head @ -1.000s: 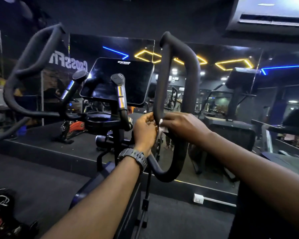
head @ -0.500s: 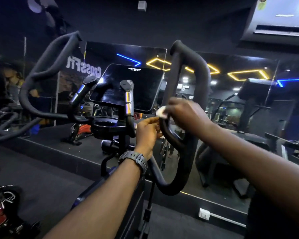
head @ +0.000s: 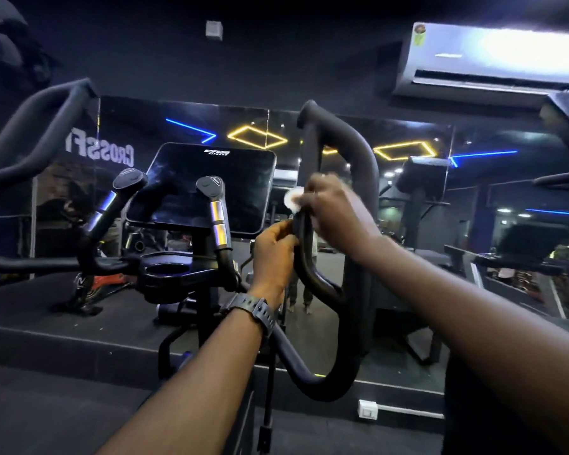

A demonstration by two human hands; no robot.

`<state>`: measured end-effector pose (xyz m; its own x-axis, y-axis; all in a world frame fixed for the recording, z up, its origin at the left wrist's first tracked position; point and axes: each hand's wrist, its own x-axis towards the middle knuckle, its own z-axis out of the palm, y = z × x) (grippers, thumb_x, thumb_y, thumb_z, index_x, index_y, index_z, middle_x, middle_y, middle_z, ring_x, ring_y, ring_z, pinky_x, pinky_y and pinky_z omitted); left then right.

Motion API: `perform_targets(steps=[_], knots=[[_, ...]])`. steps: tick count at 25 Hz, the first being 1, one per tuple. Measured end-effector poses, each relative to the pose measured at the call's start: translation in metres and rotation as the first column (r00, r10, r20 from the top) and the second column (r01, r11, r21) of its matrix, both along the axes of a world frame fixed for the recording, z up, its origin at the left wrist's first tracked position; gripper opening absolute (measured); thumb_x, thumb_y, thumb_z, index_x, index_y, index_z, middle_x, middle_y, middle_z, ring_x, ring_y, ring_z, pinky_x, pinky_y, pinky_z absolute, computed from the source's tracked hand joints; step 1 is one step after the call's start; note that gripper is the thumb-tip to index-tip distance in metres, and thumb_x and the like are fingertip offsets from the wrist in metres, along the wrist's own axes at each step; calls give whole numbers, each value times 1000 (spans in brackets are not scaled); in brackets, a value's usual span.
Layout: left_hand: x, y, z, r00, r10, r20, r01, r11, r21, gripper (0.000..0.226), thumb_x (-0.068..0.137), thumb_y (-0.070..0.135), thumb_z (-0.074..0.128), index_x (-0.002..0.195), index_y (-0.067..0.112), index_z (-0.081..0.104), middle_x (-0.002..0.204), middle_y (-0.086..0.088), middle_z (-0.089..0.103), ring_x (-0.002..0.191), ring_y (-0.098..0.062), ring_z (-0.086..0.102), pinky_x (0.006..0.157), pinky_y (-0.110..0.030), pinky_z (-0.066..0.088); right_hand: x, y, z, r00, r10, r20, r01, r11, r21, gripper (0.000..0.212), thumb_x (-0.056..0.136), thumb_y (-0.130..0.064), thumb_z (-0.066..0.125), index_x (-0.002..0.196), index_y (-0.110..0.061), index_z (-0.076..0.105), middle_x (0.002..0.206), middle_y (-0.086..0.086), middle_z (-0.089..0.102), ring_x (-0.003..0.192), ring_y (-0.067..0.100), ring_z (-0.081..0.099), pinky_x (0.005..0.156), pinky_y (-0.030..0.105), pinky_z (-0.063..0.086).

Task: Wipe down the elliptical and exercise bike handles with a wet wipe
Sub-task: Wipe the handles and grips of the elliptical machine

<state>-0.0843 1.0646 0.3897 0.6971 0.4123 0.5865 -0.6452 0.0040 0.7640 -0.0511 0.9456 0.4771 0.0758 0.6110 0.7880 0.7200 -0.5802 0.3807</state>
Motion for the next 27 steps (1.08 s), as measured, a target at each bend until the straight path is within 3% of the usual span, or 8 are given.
perform_targets(steps=[4, 8, 11, 13, 17, 20, 22, 27], knots=[[7, 6, -6, 995, 98, 25, -101, 967, 233, 37, 73, 3, 76, 101, 25, 68, 91, 0, 75, 87, -18, 72, 80, -44, 60, -9, -11, -15, 999, 35, 20, -28, 966, -257, 22, 88, -15, 61, 106, -16, 72, 99, 5, 56, 90, 24, 55, 66, 44, 55], [9, 7, -4, 992, 126, -12, -119, 962, 246, 51, 72, 8, 81, 114, 31, 65, 98, 7, 74, 92, -11, 71, 83, -40, 60, 1, 6, 37, 996, -82, 34, 79, 993, 84, 20, 89, -10, 64, 107, -12, 71, 99, 9, 53, 90, 27, 54, 71, 46, 54], [5, 12, 0, 989, 149, -11, -139, 946, 293, 48, 70, 5, 84, 112, 23, 68, 97, 4, 75, 90, -10, 71, 80, -37, 61, -8, -6, -28, 994, -38, 101, 61, 971, -230, 26, 89, -12, 59, 113, -15, 66, 108, 6, 51, 98, 23, 51, 65, 40, 57], [1, 13, 5, 981, 196, -8, -183, 930, 319, 41, 70, 10, 85, 106, 22, 70, 92, 6, 74, 80, -1, 71, 71, -25, 60, -14, -12, -9, 988, -81, 129, 116, 949, -294, 30, 89, -15, 50, 115, -17, 65, 112, 4, 53, 101, 22, 50, 62, 39, 56], [-8, 9, 21, 942, 336, 1, -313, 875, 369, 19, 77, 28, 82, 92, 25, 72, 80, 13, 72, 68, 5, 66, 57, -7, 48, -6, 8, 52, 974, -182, 137, 177, 983, 48, 19, 91, -11, 60, 104, -15, 73, 105, 6, 58, 96, 25, 50, 72, 42, 53], [-11, 18, 30, 930, 364, 58, -352, 829, 435, 11, 80, 17, 76, 89, 21, 71, 76, 9, 69, 69, -7, 66, 54, -7, 43, -9, 9, -12, 995, -71, 76, 84, 981, -173, 21, 85, -13, 70, 106, -15, 70, 108, 4, 56, 98, 21, 52, 69, 38, 56], [-10, 23, 31, 936, 346, 67, -338, 826, 452, 22, 77, 17, 80, 96, 23, 69, 80, 11, 69, 74, -7, 67, 59, -8, 46, -7, 6, -1, 994, -62, 85, 78, 977, -196, 26, 84, -13, 71, 110, -18, 69, 110, 2, 56, 98, 21, 53, 66, 38, 56], [-12, 17, 39, 945, 309, 106, -321, 820, 474, 50, 74, 14, 85, 119, 20, 64, 103, 10, 64, 88, -5, 65, 82, -19, 55, 10, 18, 68, 994, -86, 71, 67, 970, 233, 19, 88, -9, 63, 102, -15, 74, 108, 7, 60, 95, 30, 60, 75, 42, 55]])
